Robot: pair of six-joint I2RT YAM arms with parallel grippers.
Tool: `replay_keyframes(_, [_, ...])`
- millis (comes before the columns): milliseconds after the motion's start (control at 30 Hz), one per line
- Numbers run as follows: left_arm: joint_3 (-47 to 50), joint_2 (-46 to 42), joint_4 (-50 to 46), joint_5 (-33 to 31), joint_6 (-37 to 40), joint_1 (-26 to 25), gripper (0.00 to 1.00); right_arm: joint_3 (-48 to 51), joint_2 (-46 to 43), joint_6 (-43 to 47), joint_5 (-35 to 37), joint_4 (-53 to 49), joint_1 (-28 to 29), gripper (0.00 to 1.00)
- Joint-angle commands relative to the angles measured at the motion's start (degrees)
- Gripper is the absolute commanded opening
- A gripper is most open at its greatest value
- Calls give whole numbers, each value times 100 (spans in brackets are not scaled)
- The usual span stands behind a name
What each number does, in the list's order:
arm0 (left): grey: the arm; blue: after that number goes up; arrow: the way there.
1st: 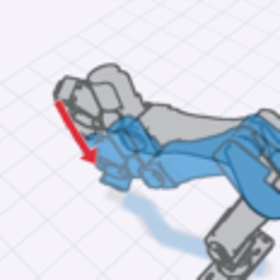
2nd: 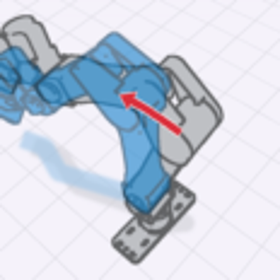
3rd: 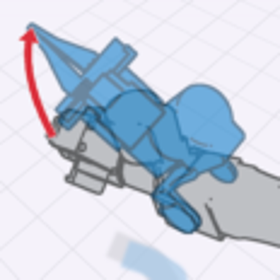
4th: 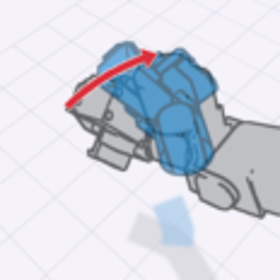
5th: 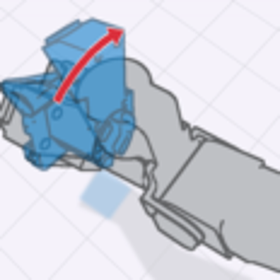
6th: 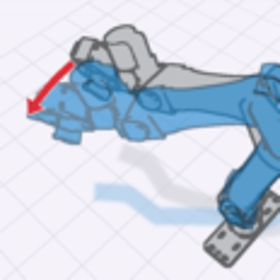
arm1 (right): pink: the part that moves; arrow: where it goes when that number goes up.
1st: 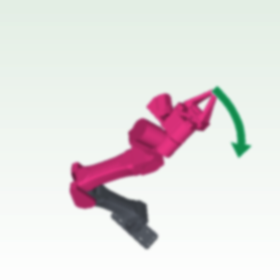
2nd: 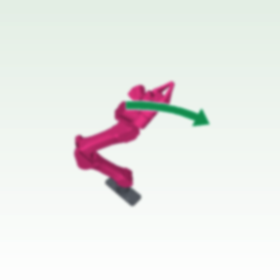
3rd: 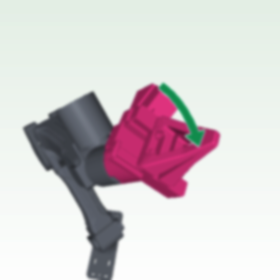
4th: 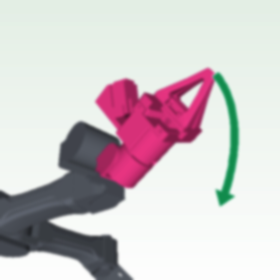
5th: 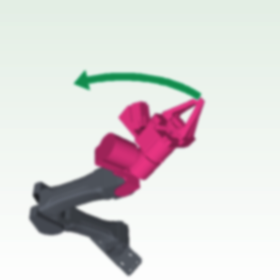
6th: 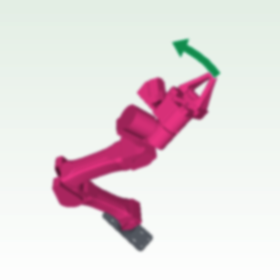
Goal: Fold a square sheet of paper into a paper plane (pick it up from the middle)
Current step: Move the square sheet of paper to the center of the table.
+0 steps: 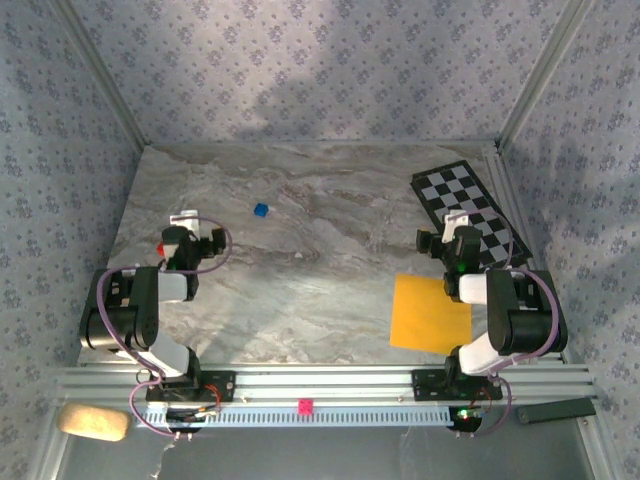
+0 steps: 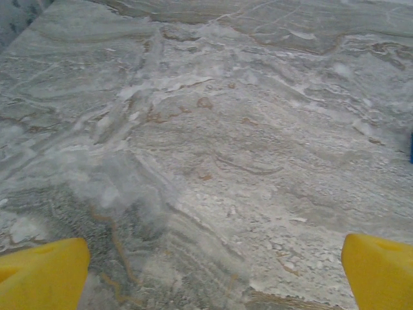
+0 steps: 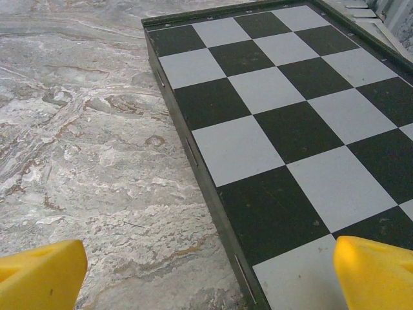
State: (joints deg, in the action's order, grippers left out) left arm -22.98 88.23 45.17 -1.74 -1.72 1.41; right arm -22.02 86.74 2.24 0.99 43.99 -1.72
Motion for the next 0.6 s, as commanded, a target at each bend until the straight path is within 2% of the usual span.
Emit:
replay_keyframes(0, [13,-240,133,397,104,33,100,-17,-149,130,16,110,105,100])
replay_keyframes(100, [-5,-702,-349,422,83,45,100,-123,-552,159,186,-440,182,100])
replay_keyframes(200, [-133,-1220,-1104,115,-13,52,100,-715,-1115,-38,260,-2131,187,100])
replay_keyframes(333, [-456,-1940,-2232,-414,-668,52,100,-1137,-1835,-539,110,-3587,118,100])
replay_keyframes(433, [-918,-2146,-3182,-299,-1012,52,100,-1342,-2155,-907,-275,-4272,19,100])
replay_keyframes(567, [-1112,-2177,-3573,17,-1450,61,100,-1512,-2388,-1886,-614,-5047,-202,100])
